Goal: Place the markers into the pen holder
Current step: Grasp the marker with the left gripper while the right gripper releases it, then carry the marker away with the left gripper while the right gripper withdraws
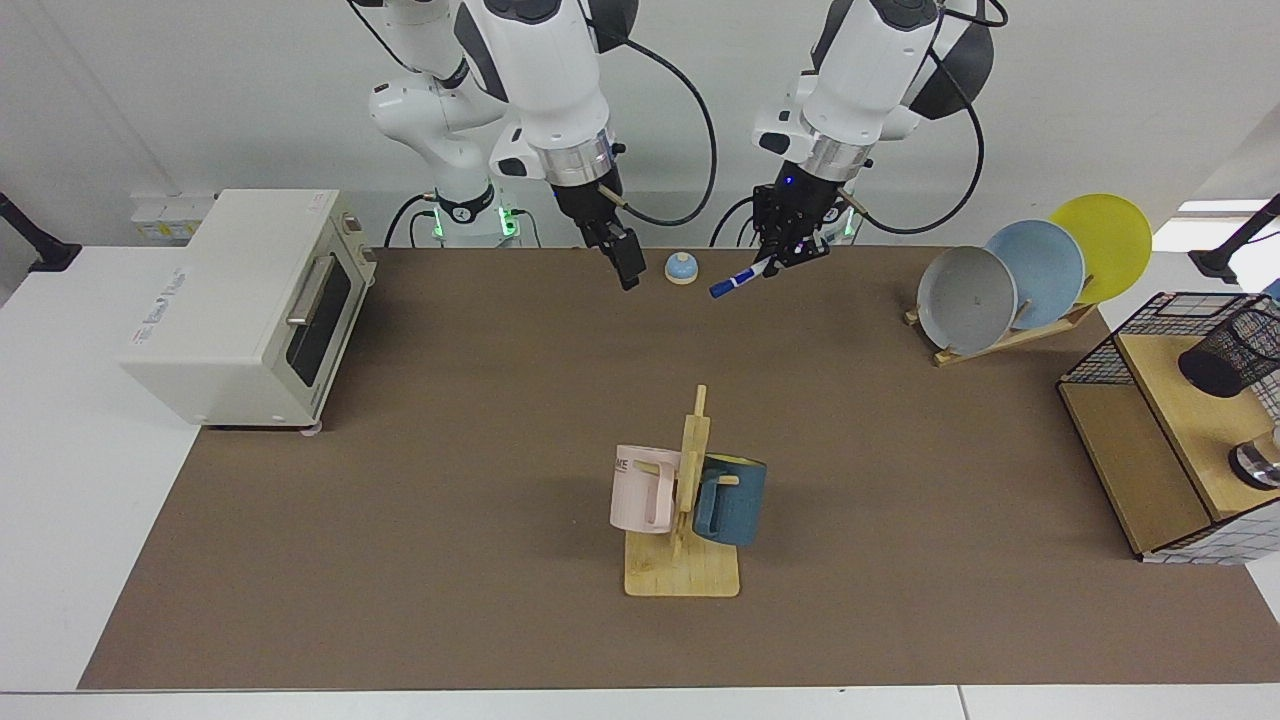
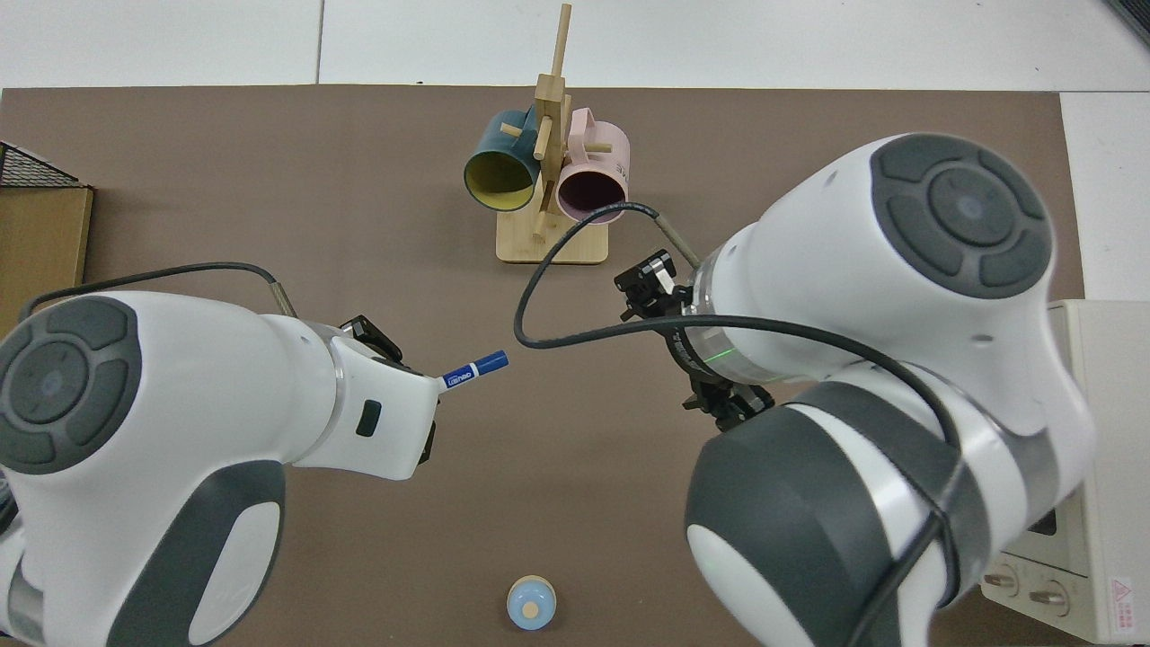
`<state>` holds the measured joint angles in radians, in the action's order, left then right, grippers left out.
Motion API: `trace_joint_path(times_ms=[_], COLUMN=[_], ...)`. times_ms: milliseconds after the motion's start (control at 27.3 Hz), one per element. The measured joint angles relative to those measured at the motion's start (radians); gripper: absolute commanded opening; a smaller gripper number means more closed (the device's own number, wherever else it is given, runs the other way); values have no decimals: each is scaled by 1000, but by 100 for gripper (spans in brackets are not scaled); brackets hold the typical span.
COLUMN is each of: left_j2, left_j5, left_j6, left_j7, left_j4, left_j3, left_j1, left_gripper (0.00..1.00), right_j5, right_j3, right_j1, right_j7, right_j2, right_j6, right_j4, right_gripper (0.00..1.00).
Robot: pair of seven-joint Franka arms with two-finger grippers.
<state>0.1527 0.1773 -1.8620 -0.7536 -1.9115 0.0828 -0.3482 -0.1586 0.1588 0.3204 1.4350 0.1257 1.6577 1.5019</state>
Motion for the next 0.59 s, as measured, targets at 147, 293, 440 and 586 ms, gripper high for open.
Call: trace_joint_path(times_ms=[147,293,440,586], left_j2=[3,12,26,36], left_j5=[-86,-172,-265,-343], left_j6=[23,71,133,186], left_j7=[30,37,37,36], left_j4=[1,6,19,40], left_j3=[-5,-12,-16,-24], left_j1=[3,29,82,141], left_gripper=[0,0,0,0], right_j5=[16,64,81,86], right_j3=[-2,-2,-2,-3], right_j1=[-30,-44,-73,-123], right_j7=[-247,-441,-628,-802], right_j2=[-21,-43,-72,-104], right_j6=[-66,-102,-129,-142], right_j4=[3,7,18,40], right_gripper=[100,100,100,100])
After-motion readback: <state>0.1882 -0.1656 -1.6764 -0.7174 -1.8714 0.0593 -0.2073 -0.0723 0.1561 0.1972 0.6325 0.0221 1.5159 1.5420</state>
